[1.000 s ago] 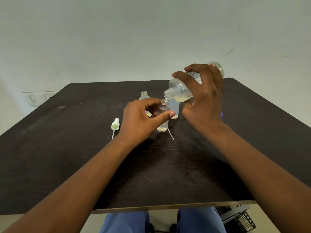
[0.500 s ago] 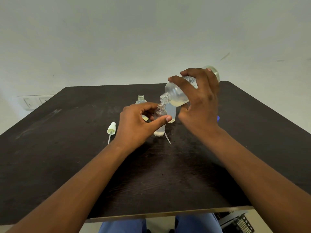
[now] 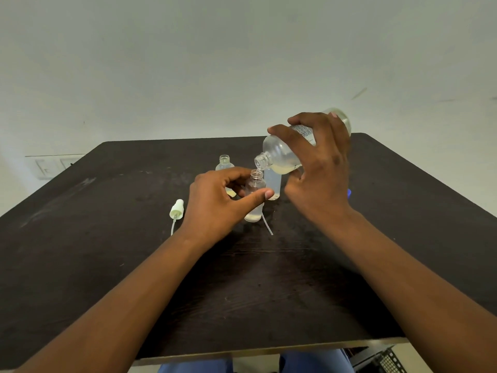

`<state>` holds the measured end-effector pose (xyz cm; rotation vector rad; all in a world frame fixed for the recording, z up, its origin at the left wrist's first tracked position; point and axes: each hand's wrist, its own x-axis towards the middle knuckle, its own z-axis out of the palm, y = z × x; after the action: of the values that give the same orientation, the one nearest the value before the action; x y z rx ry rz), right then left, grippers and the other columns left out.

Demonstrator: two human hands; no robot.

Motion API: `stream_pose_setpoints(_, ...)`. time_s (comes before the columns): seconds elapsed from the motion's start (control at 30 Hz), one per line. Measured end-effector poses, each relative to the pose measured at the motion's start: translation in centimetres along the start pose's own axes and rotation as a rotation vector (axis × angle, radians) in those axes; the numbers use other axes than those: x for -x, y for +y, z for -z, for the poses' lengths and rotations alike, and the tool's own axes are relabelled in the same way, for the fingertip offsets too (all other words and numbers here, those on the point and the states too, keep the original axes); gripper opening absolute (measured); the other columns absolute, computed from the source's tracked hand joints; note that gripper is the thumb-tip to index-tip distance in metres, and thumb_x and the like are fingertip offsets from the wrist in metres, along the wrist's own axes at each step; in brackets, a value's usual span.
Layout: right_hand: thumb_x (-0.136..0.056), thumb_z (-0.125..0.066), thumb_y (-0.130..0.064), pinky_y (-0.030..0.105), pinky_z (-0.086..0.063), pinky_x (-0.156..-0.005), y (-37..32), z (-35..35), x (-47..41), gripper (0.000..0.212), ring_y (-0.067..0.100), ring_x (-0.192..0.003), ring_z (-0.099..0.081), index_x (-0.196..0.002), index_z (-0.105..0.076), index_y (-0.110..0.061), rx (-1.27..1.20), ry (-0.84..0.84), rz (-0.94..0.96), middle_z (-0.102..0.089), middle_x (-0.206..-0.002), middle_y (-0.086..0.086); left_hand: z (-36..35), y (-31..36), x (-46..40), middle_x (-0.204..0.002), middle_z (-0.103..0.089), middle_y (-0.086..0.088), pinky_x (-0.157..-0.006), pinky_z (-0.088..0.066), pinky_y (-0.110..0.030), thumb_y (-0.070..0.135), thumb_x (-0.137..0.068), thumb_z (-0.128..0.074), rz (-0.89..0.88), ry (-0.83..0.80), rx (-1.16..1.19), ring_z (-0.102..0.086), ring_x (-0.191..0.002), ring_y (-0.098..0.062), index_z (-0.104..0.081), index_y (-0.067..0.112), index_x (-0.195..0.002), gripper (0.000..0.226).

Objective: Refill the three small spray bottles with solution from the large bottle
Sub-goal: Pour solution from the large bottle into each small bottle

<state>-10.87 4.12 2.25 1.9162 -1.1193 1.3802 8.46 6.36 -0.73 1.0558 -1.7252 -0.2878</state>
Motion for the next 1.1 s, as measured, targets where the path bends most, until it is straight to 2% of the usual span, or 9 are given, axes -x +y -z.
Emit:
stream_pose_setpoints(0.1, -0.07, -0.042, -0.004, 0.05, -0.037, -0.116, -0.02, 0.04, -0.09, 0.066, 0.032, -0.128, -0.054, -0.125, -0.074, -0.021, 0.0, 0.004, 0.0, -0.064, -0.128, 0.011, -0.05, 0.05, -0.05, -0.091, -0.076, 0.018, -0.068, -0.059, -0.019, 0.058, -0.079, -0.079, -0.002, -0.003, -0.015, -0.071, -0.083, -0.004, -0.08, 0.027, -0.109, 0.043)
stream_pose_setpoints(0.3, -0.07, -0.041, -0.006, 0.047, -0.033, -0.119, -0.12, 0.02, -0.05, 0.065, 0.033, -0.129, -0.054, -0.126, -0.073, -0.021, 0.004, -0.009, 0.004, -0.064, -0.129, 0.011, -0.01, 0.17, -0.09, -0.092, -0.077, 0.016, -0.07, -0.06, -0.022, 0.056, -0.08, -0.08, -0.004, 0.002, -0.019, -0.071, -0.084, -0.004, -0.08, 0.026, -0.11, 0.042)
stream_pose_setpoints(0.63, -0.071, -0.039, -0.006, 0.05, -0.036, -0.117, -0.1, 0.08, 0.01, 0.066, 0.03, -0.129, -0.05, -0.125, -0.074, -0.02, -0.005, 0.001, 0.003, -0.064, -0.128, 0.012, -0.01, 0.2, -0.02, -0.091, -0.076, 0.017, -0.069, -0.059, -0.021, 0.054, -0.081, -0.081, -0.007, -0.002, -0.013, -0.072, -0.083, -0.006, -0.08, 0.027, -0.108, 0.038)
stream_pose_setpoints(0.9, -0.068, -0.048, 0.0, 0.05, -0.033, -0.119, 0.08, 0.0, 0.02, 0.067, 0.031, -0.129, -0.052, -0.126, -0.073, -0.021, 0.006, 0.009, 0.002, -0.063, -0.129, 0.011, -0.06, 0.09, -0.03, -0.087, -0.076, 0.015, -0.065, -0.053, -0.017, 0.05, -0.081, -0.085, -0.012, 0.009, -0.014, -0.071, -0.078, -0.007, -0.082, 0.026, -0.105, 0.034)
stream_pose_setpoints(1.1, -0.067, -0.052, 0.003, 0.051, -0.036, -0.117, 0.02, -0.07, -0.01, 0.067, 0.032, -0.128, -0.053, -0.125, -0.073, -0.021, 0.003, 0.014, 0.003, -0.064, -0.129, 0.011, -0.1, 0.02, -0.04, -0.089, -0.076, 0.016, -0.065, -0.054, -0.016, 0.05, -0.081, -0.085, -0.009, 0.005, -0.012, -0.071, -0.079, -0.006, -0.081, 0.026, -0.108, 0.037)
